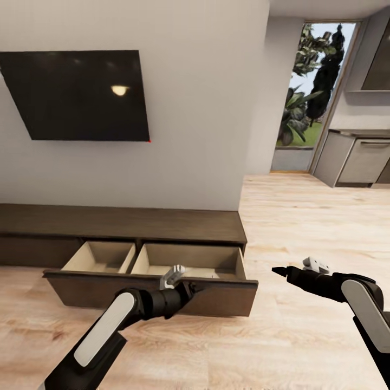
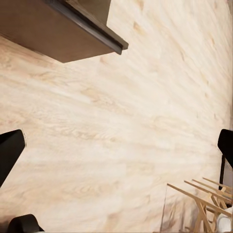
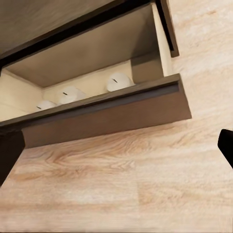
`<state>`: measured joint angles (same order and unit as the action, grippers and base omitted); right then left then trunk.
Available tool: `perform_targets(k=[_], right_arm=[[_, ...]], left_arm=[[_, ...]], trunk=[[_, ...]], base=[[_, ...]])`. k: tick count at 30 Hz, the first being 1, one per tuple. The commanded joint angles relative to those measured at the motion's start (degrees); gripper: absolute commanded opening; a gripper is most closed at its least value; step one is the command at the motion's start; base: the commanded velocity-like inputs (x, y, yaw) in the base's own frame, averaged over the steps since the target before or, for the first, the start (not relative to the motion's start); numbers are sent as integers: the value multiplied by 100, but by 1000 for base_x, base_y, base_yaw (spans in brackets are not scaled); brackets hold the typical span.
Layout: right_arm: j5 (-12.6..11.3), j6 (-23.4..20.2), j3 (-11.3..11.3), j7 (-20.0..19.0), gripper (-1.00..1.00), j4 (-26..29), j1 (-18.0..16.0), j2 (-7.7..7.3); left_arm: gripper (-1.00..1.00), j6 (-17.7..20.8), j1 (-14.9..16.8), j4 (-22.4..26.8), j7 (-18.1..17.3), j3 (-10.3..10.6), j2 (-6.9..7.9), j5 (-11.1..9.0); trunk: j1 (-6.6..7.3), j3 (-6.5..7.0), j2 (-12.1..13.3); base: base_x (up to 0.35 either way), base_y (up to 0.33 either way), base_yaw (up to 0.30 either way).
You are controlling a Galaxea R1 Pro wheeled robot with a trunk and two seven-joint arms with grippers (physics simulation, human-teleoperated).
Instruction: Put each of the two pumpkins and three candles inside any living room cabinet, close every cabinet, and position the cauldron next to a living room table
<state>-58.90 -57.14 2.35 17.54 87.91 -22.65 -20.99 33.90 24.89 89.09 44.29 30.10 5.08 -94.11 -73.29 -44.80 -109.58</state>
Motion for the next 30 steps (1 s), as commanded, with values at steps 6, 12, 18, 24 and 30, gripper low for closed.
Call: perform_targets(k=[6, 12, 18, 24, 30], right_arm=[[-61, -10, 9, 44, 100, 7, -2, -2], [-47, -2, 11, 25, 100, 7, -2, -2], [-45, 7, 19, 22, 100, 7, 0, -2], [-46, 10, 19, 21, 100, 7, 1, -2], [-37, 25, 6, 20, 100, 17, 2, -2]], left_arm=[[100, -7, 7, -8, 52, -43, 10, -44], [100, 10, 1, -26, 61, -45, 83, -23], [100, 11, -1, -39, 56, -40, 256, -35], [100, 11, -2, -41, 62, -40, 292, -37], [100, 10, -2, -41, 62, -40, 292, -37]], trunk=[[3, 6, -3], [3, 17, -3], [3, 58, -3], [3, 79, -3], [3, 80, -3]], base=[[-267, 0, 184], [-173, 0, 1], [-139, 117, -164], [-185, 237, -97], [-191, 257, -8]])
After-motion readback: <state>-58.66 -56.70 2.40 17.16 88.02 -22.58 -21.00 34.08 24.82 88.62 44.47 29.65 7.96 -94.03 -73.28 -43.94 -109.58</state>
